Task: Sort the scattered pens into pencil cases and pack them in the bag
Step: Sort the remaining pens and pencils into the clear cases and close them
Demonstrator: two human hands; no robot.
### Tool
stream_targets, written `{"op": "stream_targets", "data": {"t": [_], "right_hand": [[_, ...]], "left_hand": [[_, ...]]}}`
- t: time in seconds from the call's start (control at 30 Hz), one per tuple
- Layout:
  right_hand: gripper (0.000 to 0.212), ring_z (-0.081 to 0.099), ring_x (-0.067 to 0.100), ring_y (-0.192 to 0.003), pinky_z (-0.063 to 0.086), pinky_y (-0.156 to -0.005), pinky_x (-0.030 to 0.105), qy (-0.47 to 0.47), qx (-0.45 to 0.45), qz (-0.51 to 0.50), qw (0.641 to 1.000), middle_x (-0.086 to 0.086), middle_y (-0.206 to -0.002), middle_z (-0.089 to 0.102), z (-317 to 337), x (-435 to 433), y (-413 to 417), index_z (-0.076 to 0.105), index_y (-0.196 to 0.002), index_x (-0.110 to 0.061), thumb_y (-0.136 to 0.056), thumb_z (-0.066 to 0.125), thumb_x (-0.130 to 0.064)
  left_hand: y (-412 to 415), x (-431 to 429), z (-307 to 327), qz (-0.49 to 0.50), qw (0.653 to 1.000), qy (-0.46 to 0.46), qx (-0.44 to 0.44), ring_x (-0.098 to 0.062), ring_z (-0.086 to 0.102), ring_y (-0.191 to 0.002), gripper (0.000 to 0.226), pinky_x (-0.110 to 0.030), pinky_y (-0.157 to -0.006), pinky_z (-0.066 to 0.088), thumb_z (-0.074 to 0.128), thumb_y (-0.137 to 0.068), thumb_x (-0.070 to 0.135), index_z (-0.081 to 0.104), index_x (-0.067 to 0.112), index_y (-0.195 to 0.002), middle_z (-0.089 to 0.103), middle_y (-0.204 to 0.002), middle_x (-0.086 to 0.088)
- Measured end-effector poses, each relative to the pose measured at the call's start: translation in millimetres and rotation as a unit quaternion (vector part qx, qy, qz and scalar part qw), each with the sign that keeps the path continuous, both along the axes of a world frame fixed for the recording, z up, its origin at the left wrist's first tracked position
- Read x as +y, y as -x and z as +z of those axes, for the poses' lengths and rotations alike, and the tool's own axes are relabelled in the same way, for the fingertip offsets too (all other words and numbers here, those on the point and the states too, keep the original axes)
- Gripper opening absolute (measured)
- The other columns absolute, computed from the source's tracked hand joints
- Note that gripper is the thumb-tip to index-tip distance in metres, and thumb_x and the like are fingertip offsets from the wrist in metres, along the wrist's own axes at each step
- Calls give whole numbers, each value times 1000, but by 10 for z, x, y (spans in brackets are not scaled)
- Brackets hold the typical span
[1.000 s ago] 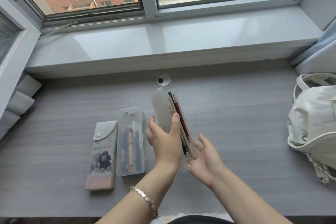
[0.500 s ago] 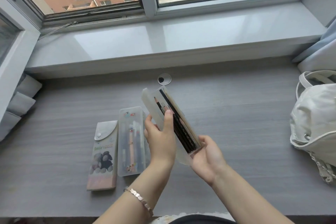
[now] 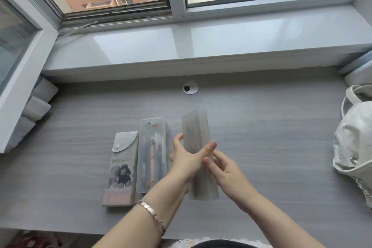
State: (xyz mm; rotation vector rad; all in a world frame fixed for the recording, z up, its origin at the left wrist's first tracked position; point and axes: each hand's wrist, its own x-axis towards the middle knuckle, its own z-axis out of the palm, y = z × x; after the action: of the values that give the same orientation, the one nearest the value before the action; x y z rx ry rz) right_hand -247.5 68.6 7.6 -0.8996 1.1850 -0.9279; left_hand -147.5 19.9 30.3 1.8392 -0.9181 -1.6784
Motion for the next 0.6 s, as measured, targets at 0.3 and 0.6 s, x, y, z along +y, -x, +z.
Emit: {"op": "stream_targets", "data": {"t": [0.3, 0.6], "right_hand": [[17, 36, 6, -57, 31, -56, 25, 47, 128, 19, 990, -8, -58, 44, -76, -19, -145, 45, -68, -21, -81, 55, -15], [21, 65, 3, -93, 49, -91, 25, -10, 196, 155, 968, -8, -92, 71, -65, -194, -192, 63, -103, -26, -88, 51, -17]], "left_hand": [[-151, 136, 1, 5, 996, 68, -56, -12, 57, -102, 90, -20, -80, 42, 82, -67, 23, 20, 28, -132, 54, -118, 0], [-627, -113, 0, -137, 875, 211, -414, -23, 43, -117, 94, -28, -87, 40, 64, -79, 44, 8, 17, -149, 32, -129, -8]]}}
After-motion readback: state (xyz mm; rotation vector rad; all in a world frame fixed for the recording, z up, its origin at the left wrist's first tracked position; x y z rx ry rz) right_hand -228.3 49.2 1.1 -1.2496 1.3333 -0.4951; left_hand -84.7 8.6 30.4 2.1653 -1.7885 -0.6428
